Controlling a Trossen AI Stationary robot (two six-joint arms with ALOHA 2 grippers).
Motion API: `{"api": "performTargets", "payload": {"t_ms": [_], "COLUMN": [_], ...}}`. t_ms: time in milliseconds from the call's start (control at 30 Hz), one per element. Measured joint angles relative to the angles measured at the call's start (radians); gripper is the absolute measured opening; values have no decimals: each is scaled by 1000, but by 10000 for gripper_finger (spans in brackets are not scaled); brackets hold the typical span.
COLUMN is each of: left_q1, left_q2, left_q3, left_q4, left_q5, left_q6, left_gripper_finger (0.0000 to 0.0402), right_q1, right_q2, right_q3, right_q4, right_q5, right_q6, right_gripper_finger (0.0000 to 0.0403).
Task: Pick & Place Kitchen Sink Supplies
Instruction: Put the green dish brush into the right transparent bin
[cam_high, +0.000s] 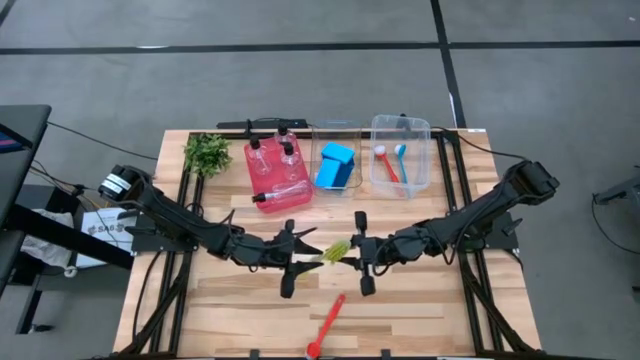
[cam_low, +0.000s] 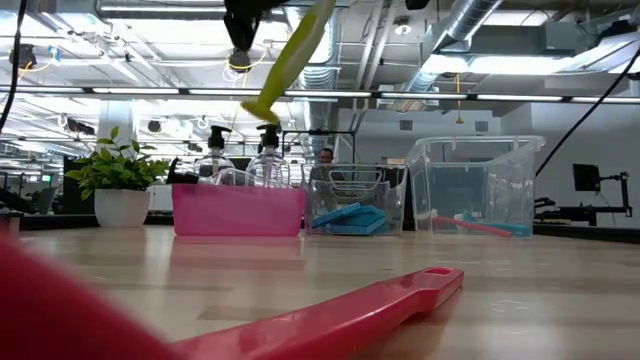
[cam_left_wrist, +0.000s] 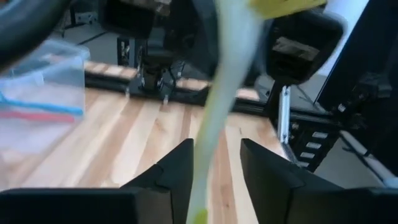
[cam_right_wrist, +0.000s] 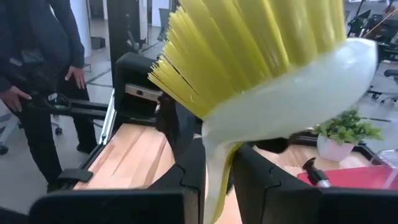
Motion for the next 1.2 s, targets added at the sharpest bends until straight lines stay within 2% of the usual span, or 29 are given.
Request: {"api": "performTargets", "payload": {"t_ms": [200,467,667,800,867,1100,1200], "left_q1": [-1,-1,0,0,0,0,0], "left_q2": [-94,-272,-366,-430,-462,-527,-528], "left_q3": [0,0,-106,-177,-200,-257,-265], "left_q4": [-89,-330,-353,-353,-350,-343,-344], "left_q5": [-38,-97,-105,-214,-275,-299,-298], "left_q6": [69,80,37,25,23,-34,-57], "left_gripper_finger": [166,192,191,191,191,190,190], "right_q1": [-1,-9,-56,-133,-193,-436,-567], "right_q2": [-54,-182,-313,-412,-461,-606,-643], "right_q3": [0,0,0,0,0,0,0], "right_q4": [-50,-169,-282,-376,-434,-640,-792], "right_q5": [34,217,390,526,561,515,423], "right_q6": [0,-71,-123,-155,-142,53,198], "right_gripper_finger": [44,44,44,44,44,44,44]}}
